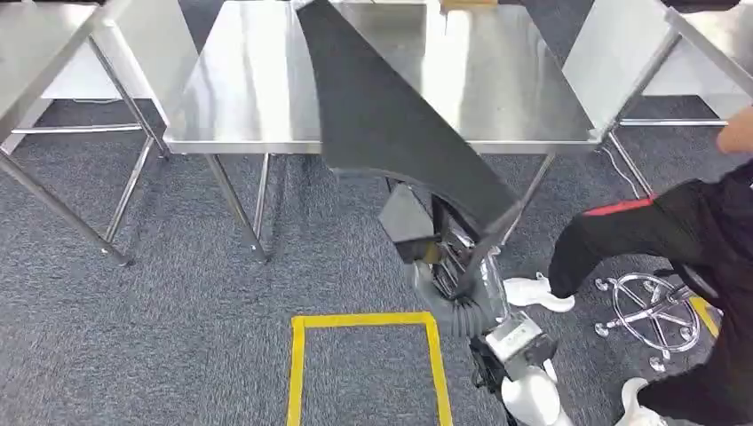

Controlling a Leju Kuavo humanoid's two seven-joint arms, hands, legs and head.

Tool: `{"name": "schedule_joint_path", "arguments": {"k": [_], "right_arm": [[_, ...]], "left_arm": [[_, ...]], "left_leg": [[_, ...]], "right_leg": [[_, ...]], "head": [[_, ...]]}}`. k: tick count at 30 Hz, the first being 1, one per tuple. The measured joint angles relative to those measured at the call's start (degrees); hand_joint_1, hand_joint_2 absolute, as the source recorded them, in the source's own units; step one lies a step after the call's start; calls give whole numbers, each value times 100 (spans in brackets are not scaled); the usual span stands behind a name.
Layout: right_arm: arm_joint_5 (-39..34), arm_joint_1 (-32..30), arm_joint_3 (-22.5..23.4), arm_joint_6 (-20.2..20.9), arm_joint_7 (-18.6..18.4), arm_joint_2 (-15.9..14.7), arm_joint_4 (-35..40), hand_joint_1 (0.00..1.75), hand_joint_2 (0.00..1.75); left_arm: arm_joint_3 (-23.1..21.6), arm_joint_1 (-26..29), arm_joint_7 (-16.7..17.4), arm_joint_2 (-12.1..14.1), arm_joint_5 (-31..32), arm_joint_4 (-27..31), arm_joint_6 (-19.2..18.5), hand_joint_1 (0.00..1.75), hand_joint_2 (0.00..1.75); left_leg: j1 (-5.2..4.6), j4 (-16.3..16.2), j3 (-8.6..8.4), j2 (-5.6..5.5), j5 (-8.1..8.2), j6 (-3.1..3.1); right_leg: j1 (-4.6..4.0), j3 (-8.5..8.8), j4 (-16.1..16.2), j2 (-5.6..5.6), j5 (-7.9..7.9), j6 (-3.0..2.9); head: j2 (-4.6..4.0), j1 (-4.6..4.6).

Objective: Take the parts from the cabinet and place them on the table.

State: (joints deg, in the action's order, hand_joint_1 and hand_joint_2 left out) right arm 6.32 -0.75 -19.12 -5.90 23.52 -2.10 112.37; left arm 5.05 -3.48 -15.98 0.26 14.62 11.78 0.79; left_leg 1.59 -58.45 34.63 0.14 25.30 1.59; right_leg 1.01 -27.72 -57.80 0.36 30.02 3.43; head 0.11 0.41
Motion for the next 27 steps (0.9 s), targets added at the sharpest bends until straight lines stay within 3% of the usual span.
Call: {"name": "schedule_joint_path", "arguments": {"k": [1,2,4,5,6,7,8,10,12,13,14,15,21,27], "right_arm": [[7,1,9,0,-2,0,0,175,175],[2,14,9,0,7,0,0,175,175],[2,2,15,0,2,0,0,175,175],[4,0,15,0,4,0,0,175,175],[4,-1,17,0,2,-2,-2,175,175],[4,-1,22,0,2,-4,0,175,175],[4,3,22,0,2,-2,0,175,175],[4,3,20,0,2,-2,0,175,175],[4,23,17,0,-7,0,-2,175,175],[5,20,17,-2,-9,4,0,175,175],[4,31,24,-2,-19,11,0,175,175],[7,36,28,-2,-28,26,0,175,175],[55,48,39,4,-72,88,0,175,175],[52,65,48,50,-90,138,2,175,175]], "left_arm": [[4,-4,0,-11,0,0,0,0,175],[9,-11,0,-7,0,0,0,0,175],[20,-13,0,0,-4,0,7,0,175],[20,-12,0,-2,-9,0,7,0,175],[20,-8,0,-7,-9,0,4,0,175],[22,-6,0,-11,-9,0,4,0,175],[22,-6,0,-20,-9,0,7,0,175],[22,-8,0,-26,-9,-2,7,0,175],[28,-30,0,-28,-9,-2,28,0,175],[31,-26,2,-20,-9,-2,33,0,175],[31,-22,4,-13,-5,-2,46,0,175],[31,-27,9,-18,4,-2,55,0,175],[29,-48,39,-28,46,0,138,0,175],[26,-56,57,-26,103,0,164,0,175]], "left_leg": [[-9,13,-48,1,19,32],[-10,13,-63,-4,41,61],[-25,13,-92,-18,105,99],[-45,13,-121,-31,139,102],[-58,13,-165,-41,180,105],[-65,13,-225,-57,226,101],[-66,13,-299,-68,273,87],[-66,20,-393,-76,358,45],[-110,12,-428,-86,426,-40],[-129,-5,-429,-77,444,-48],[-129,-8,-446,-60,439,91],[-128,-3,-444,-57,420,121],[-119,138,-520,-42,459,65],[-140,113,-529,-31,489,92]], "right_leg": [[23,-80,-232,-9,12,-1],[23,-332,-656,-11,74,-44],[8,-975,-1567,-11,418,-58],[10,-1176,-1780,-12,559,-62],[10,-1256,-1756,-13,577,-47],[8,-1218,-1497,-13,482,-40],[8,-1077,-1046,-13,242,21],[-5,-778,-85,-39,-437,87],[-72,-775,-71,-57,-438,-131],[-14,-722,-51,-49,-550,-159],[8,-723,-43,-36,-571,-89],[-9,-723,-48,-29,-570,-89],[-32,-708,-44,-21,-502,-186],[3,-690,-27,-19,-518,-166]], "head": [[0,4],[0,4],[0,13],[0,11],[0,13],[0,13],[0,13],[0,20],[0,33],[0,20],[0,26],[0,13],[0,22],[0,20]]}}
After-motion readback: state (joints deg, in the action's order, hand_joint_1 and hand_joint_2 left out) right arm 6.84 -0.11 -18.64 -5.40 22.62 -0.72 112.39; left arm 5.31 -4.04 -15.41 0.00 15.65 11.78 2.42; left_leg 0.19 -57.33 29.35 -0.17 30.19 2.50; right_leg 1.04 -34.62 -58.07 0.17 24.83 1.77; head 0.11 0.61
